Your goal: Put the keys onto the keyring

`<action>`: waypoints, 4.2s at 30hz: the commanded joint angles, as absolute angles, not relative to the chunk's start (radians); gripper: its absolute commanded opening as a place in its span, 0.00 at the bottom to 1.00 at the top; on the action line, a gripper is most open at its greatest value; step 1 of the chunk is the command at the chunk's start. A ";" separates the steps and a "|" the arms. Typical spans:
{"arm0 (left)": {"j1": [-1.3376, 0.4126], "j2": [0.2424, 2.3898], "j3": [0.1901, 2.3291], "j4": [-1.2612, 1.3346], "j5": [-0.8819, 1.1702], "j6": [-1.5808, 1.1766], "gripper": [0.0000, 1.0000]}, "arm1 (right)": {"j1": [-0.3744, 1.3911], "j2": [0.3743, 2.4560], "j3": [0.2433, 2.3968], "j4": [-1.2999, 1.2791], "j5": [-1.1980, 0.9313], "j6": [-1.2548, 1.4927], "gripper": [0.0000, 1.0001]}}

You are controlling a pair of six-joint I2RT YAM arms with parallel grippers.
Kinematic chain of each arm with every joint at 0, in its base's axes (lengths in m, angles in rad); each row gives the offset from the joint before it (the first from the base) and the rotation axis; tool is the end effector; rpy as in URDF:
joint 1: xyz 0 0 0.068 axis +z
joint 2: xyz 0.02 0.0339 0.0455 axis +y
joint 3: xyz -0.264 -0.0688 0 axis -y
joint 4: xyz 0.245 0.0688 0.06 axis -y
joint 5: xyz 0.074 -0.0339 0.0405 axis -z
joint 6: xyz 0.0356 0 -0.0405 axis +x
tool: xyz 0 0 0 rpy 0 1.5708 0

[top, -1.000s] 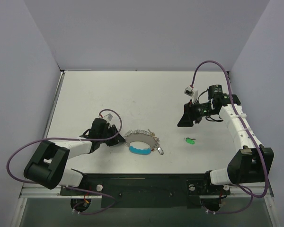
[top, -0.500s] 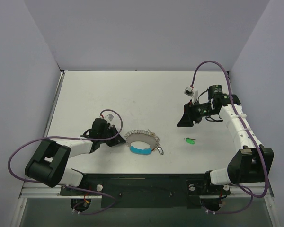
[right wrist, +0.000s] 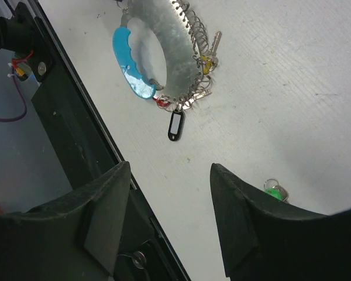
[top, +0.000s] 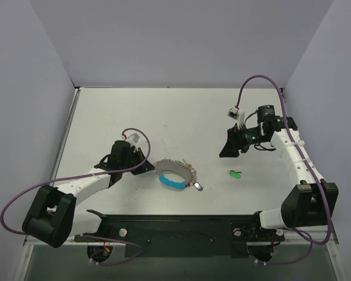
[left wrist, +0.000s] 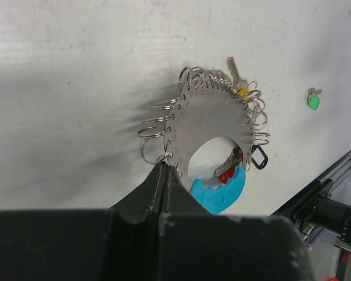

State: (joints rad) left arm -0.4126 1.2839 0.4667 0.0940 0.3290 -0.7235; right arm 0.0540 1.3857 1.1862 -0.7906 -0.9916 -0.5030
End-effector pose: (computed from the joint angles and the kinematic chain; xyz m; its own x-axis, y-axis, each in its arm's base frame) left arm 0.2129 -0.1057 0.1578 -0.8525 -0.3107 -0.4203 0.0494 0.7527 -0.6566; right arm 0.2727 0.0446 0.3051 -0.4962 -0.2911 -0.8180 -0.8300 0.4354 0.3486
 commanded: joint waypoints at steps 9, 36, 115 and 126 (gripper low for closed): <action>-0.515 1.177 0.836 -0.236 0.118 -0.339 0.00 | 0.064 1.390 1.190 -0.828 -1.012 -0.534 0.52; -0.601 1.129 1.012 -0.223 0.379 0.529 0.00 | 0.288 1.359 1.368 -0.971 -0.917 -0.961 0.53; -0.555 1.146 0.854 0.236 0.655 0.071 0.00 | 0.603 1.678 1.634 -0.663 -1.026 -0.634 0.13; -0.549 1.150 0.845 0.264 0.669 0.028 0.00 | 0.600 1.658 1.615 -0.634 -1.016 -0.583 0.00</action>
State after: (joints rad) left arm -0.5591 1.1553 0.8433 0.1406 0.6426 0.0689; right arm 0.5957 1.7107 1.6287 -0.6552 -0.9905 -0.6201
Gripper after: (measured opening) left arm 0.017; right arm 0.007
